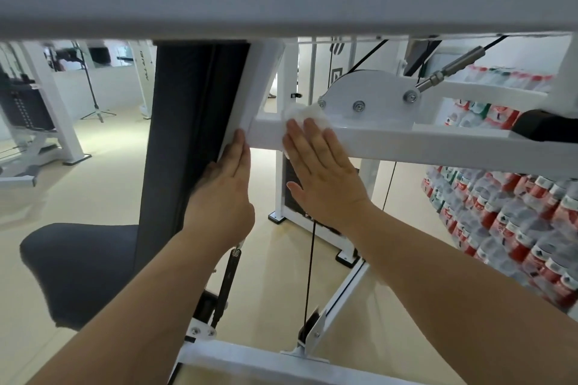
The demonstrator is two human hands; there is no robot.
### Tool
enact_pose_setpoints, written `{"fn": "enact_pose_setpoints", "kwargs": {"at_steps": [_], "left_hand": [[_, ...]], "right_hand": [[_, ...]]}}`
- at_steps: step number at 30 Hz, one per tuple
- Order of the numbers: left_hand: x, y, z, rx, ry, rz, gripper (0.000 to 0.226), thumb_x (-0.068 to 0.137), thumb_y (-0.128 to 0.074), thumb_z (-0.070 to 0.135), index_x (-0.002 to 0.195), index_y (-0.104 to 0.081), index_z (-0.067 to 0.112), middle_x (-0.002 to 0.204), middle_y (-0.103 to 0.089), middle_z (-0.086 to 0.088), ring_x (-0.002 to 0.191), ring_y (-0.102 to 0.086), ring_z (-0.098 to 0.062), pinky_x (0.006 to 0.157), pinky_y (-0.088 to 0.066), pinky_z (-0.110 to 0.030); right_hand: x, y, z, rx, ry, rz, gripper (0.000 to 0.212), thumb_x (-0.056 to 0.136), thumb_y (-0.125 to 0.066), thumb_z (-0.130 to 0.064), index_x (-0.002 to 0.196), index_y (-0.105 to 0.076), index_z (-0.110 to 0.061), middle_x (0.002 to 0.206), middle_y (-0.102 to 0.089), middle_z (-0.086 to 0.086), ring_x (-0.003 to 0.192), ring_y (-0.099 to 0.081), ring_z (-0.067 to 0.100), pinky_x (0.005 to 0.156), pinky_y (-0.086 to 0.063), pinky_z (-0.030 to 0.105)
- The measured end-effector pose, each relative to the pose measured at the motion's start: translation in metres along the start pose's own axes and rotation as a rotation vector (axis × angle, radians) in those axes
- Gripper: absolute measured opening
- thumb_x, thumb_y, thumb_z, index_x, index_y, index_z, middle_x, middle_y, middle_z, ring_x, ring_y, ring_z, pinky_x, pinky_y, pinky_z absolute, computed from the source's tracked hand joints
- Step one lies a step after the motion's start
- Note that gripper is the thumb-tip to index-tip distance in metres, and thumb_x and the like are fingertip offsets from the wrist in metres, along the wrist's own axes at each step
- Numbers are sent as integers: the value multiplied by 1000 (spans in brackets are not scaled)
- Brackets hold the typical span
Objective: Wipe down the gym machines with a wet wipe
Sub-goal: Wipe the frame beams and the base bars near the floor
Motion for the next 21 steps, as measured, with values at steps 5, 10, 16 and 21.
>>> {"fn": "enact_pose_setpoints", "kwargs": {"at_steps": [5,10,16,21], "left_hand": [[3,5,-4,-59,-15,-26,98,89,-51,2,159,15,22,156,35,16,152,-16,-11,115,-27,-25],[1,6,5,-50,72,-37,95,88,-50,3,160,9,21,165,24,11,149,-26,-22,116,-32,-36],[0,6,74,12,-114,62,93,89,-55,16,160,6,16,168,13,-2,155,1,-22,126,-3,-44],[3,-7,124,-64,-150,24,92,93,-50,19,158,14,21,164,28,4,154,16,-17,122,9,-40]], "right_hand": [[35,7,-52,31,160,25,69,97,-19,-18,161,1,-2,170,6,15,157,7,32,127,10,46],[-6,1,-7,47,73,-3,82,96,-40,-27,161,4,-4,169,13,15,156,12,33,128,3,46],[-106,-9,127,120,-443,52,102,91,-63,-41,160,2,-2,167,8,23,155,6,41,126,0,53],[-85,-6,91,229,-300,53,102,82,-65,-32,160,-8,0,168,6,20,154,7,42,126,0,57]]}}
Point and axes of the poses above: each hand's wrist, its own x-axis towards the middle knuckle, its own y-axis out of the back of the hand, z = x × y, the point moved 9 cm from there along x, towards the middle knuckle
